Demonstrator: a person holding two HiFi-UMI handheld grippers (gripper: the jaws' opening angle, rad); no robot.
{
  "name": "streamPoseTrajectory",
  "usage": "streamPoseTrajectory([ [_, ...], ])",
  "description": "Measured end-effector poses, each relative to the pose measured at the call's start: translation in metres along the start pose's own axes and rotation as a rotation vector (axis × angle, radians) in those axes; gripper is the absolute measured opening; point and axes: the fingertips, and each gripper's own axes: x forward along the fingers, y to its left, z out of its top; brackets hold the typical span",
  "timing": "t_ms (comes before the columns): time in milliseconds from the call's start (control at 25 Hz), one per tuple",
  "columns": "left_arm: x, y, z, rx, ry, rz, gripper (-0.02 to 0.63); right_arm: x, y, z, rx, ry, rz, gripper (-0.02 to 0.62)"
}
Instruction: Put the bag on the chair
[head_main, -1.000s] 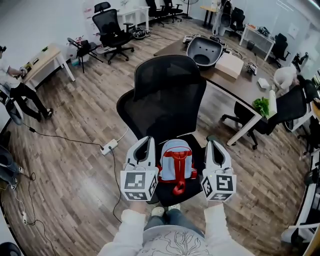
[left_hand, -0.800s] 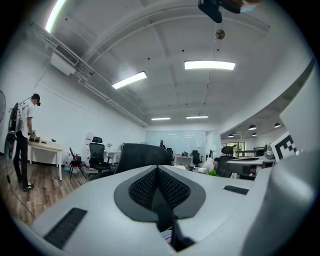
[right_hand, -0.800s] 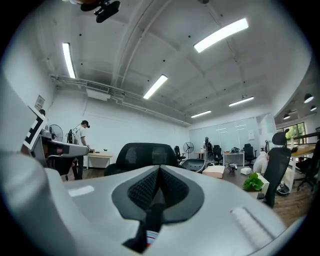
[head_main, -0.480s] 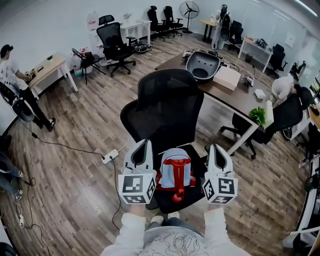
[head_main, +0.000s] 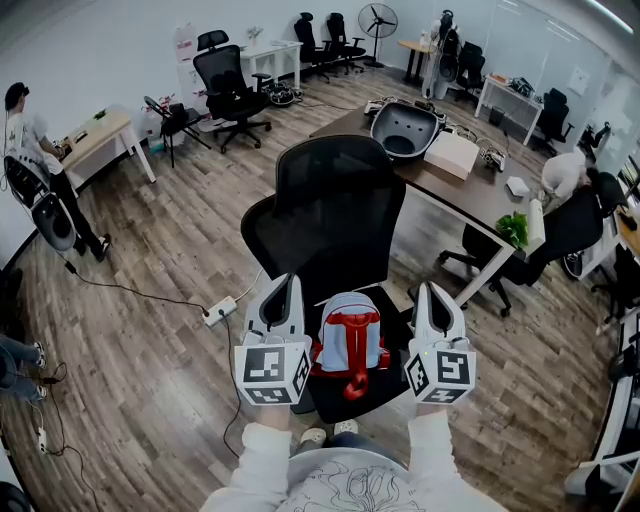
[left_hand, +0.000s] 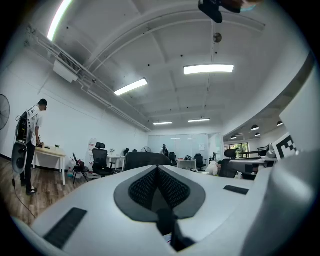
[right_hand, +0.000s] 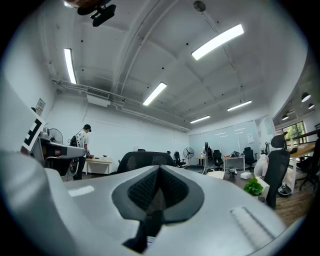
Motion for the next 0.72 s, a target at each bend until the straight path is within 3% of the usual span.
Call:
streamPoseTrajectory([
  [720,-0.011,-0.003,0.008,0.017,-0.005,0.019,0.006,-0.009,0.0,0.004,0.0,0.002,0.009,0.011],
])
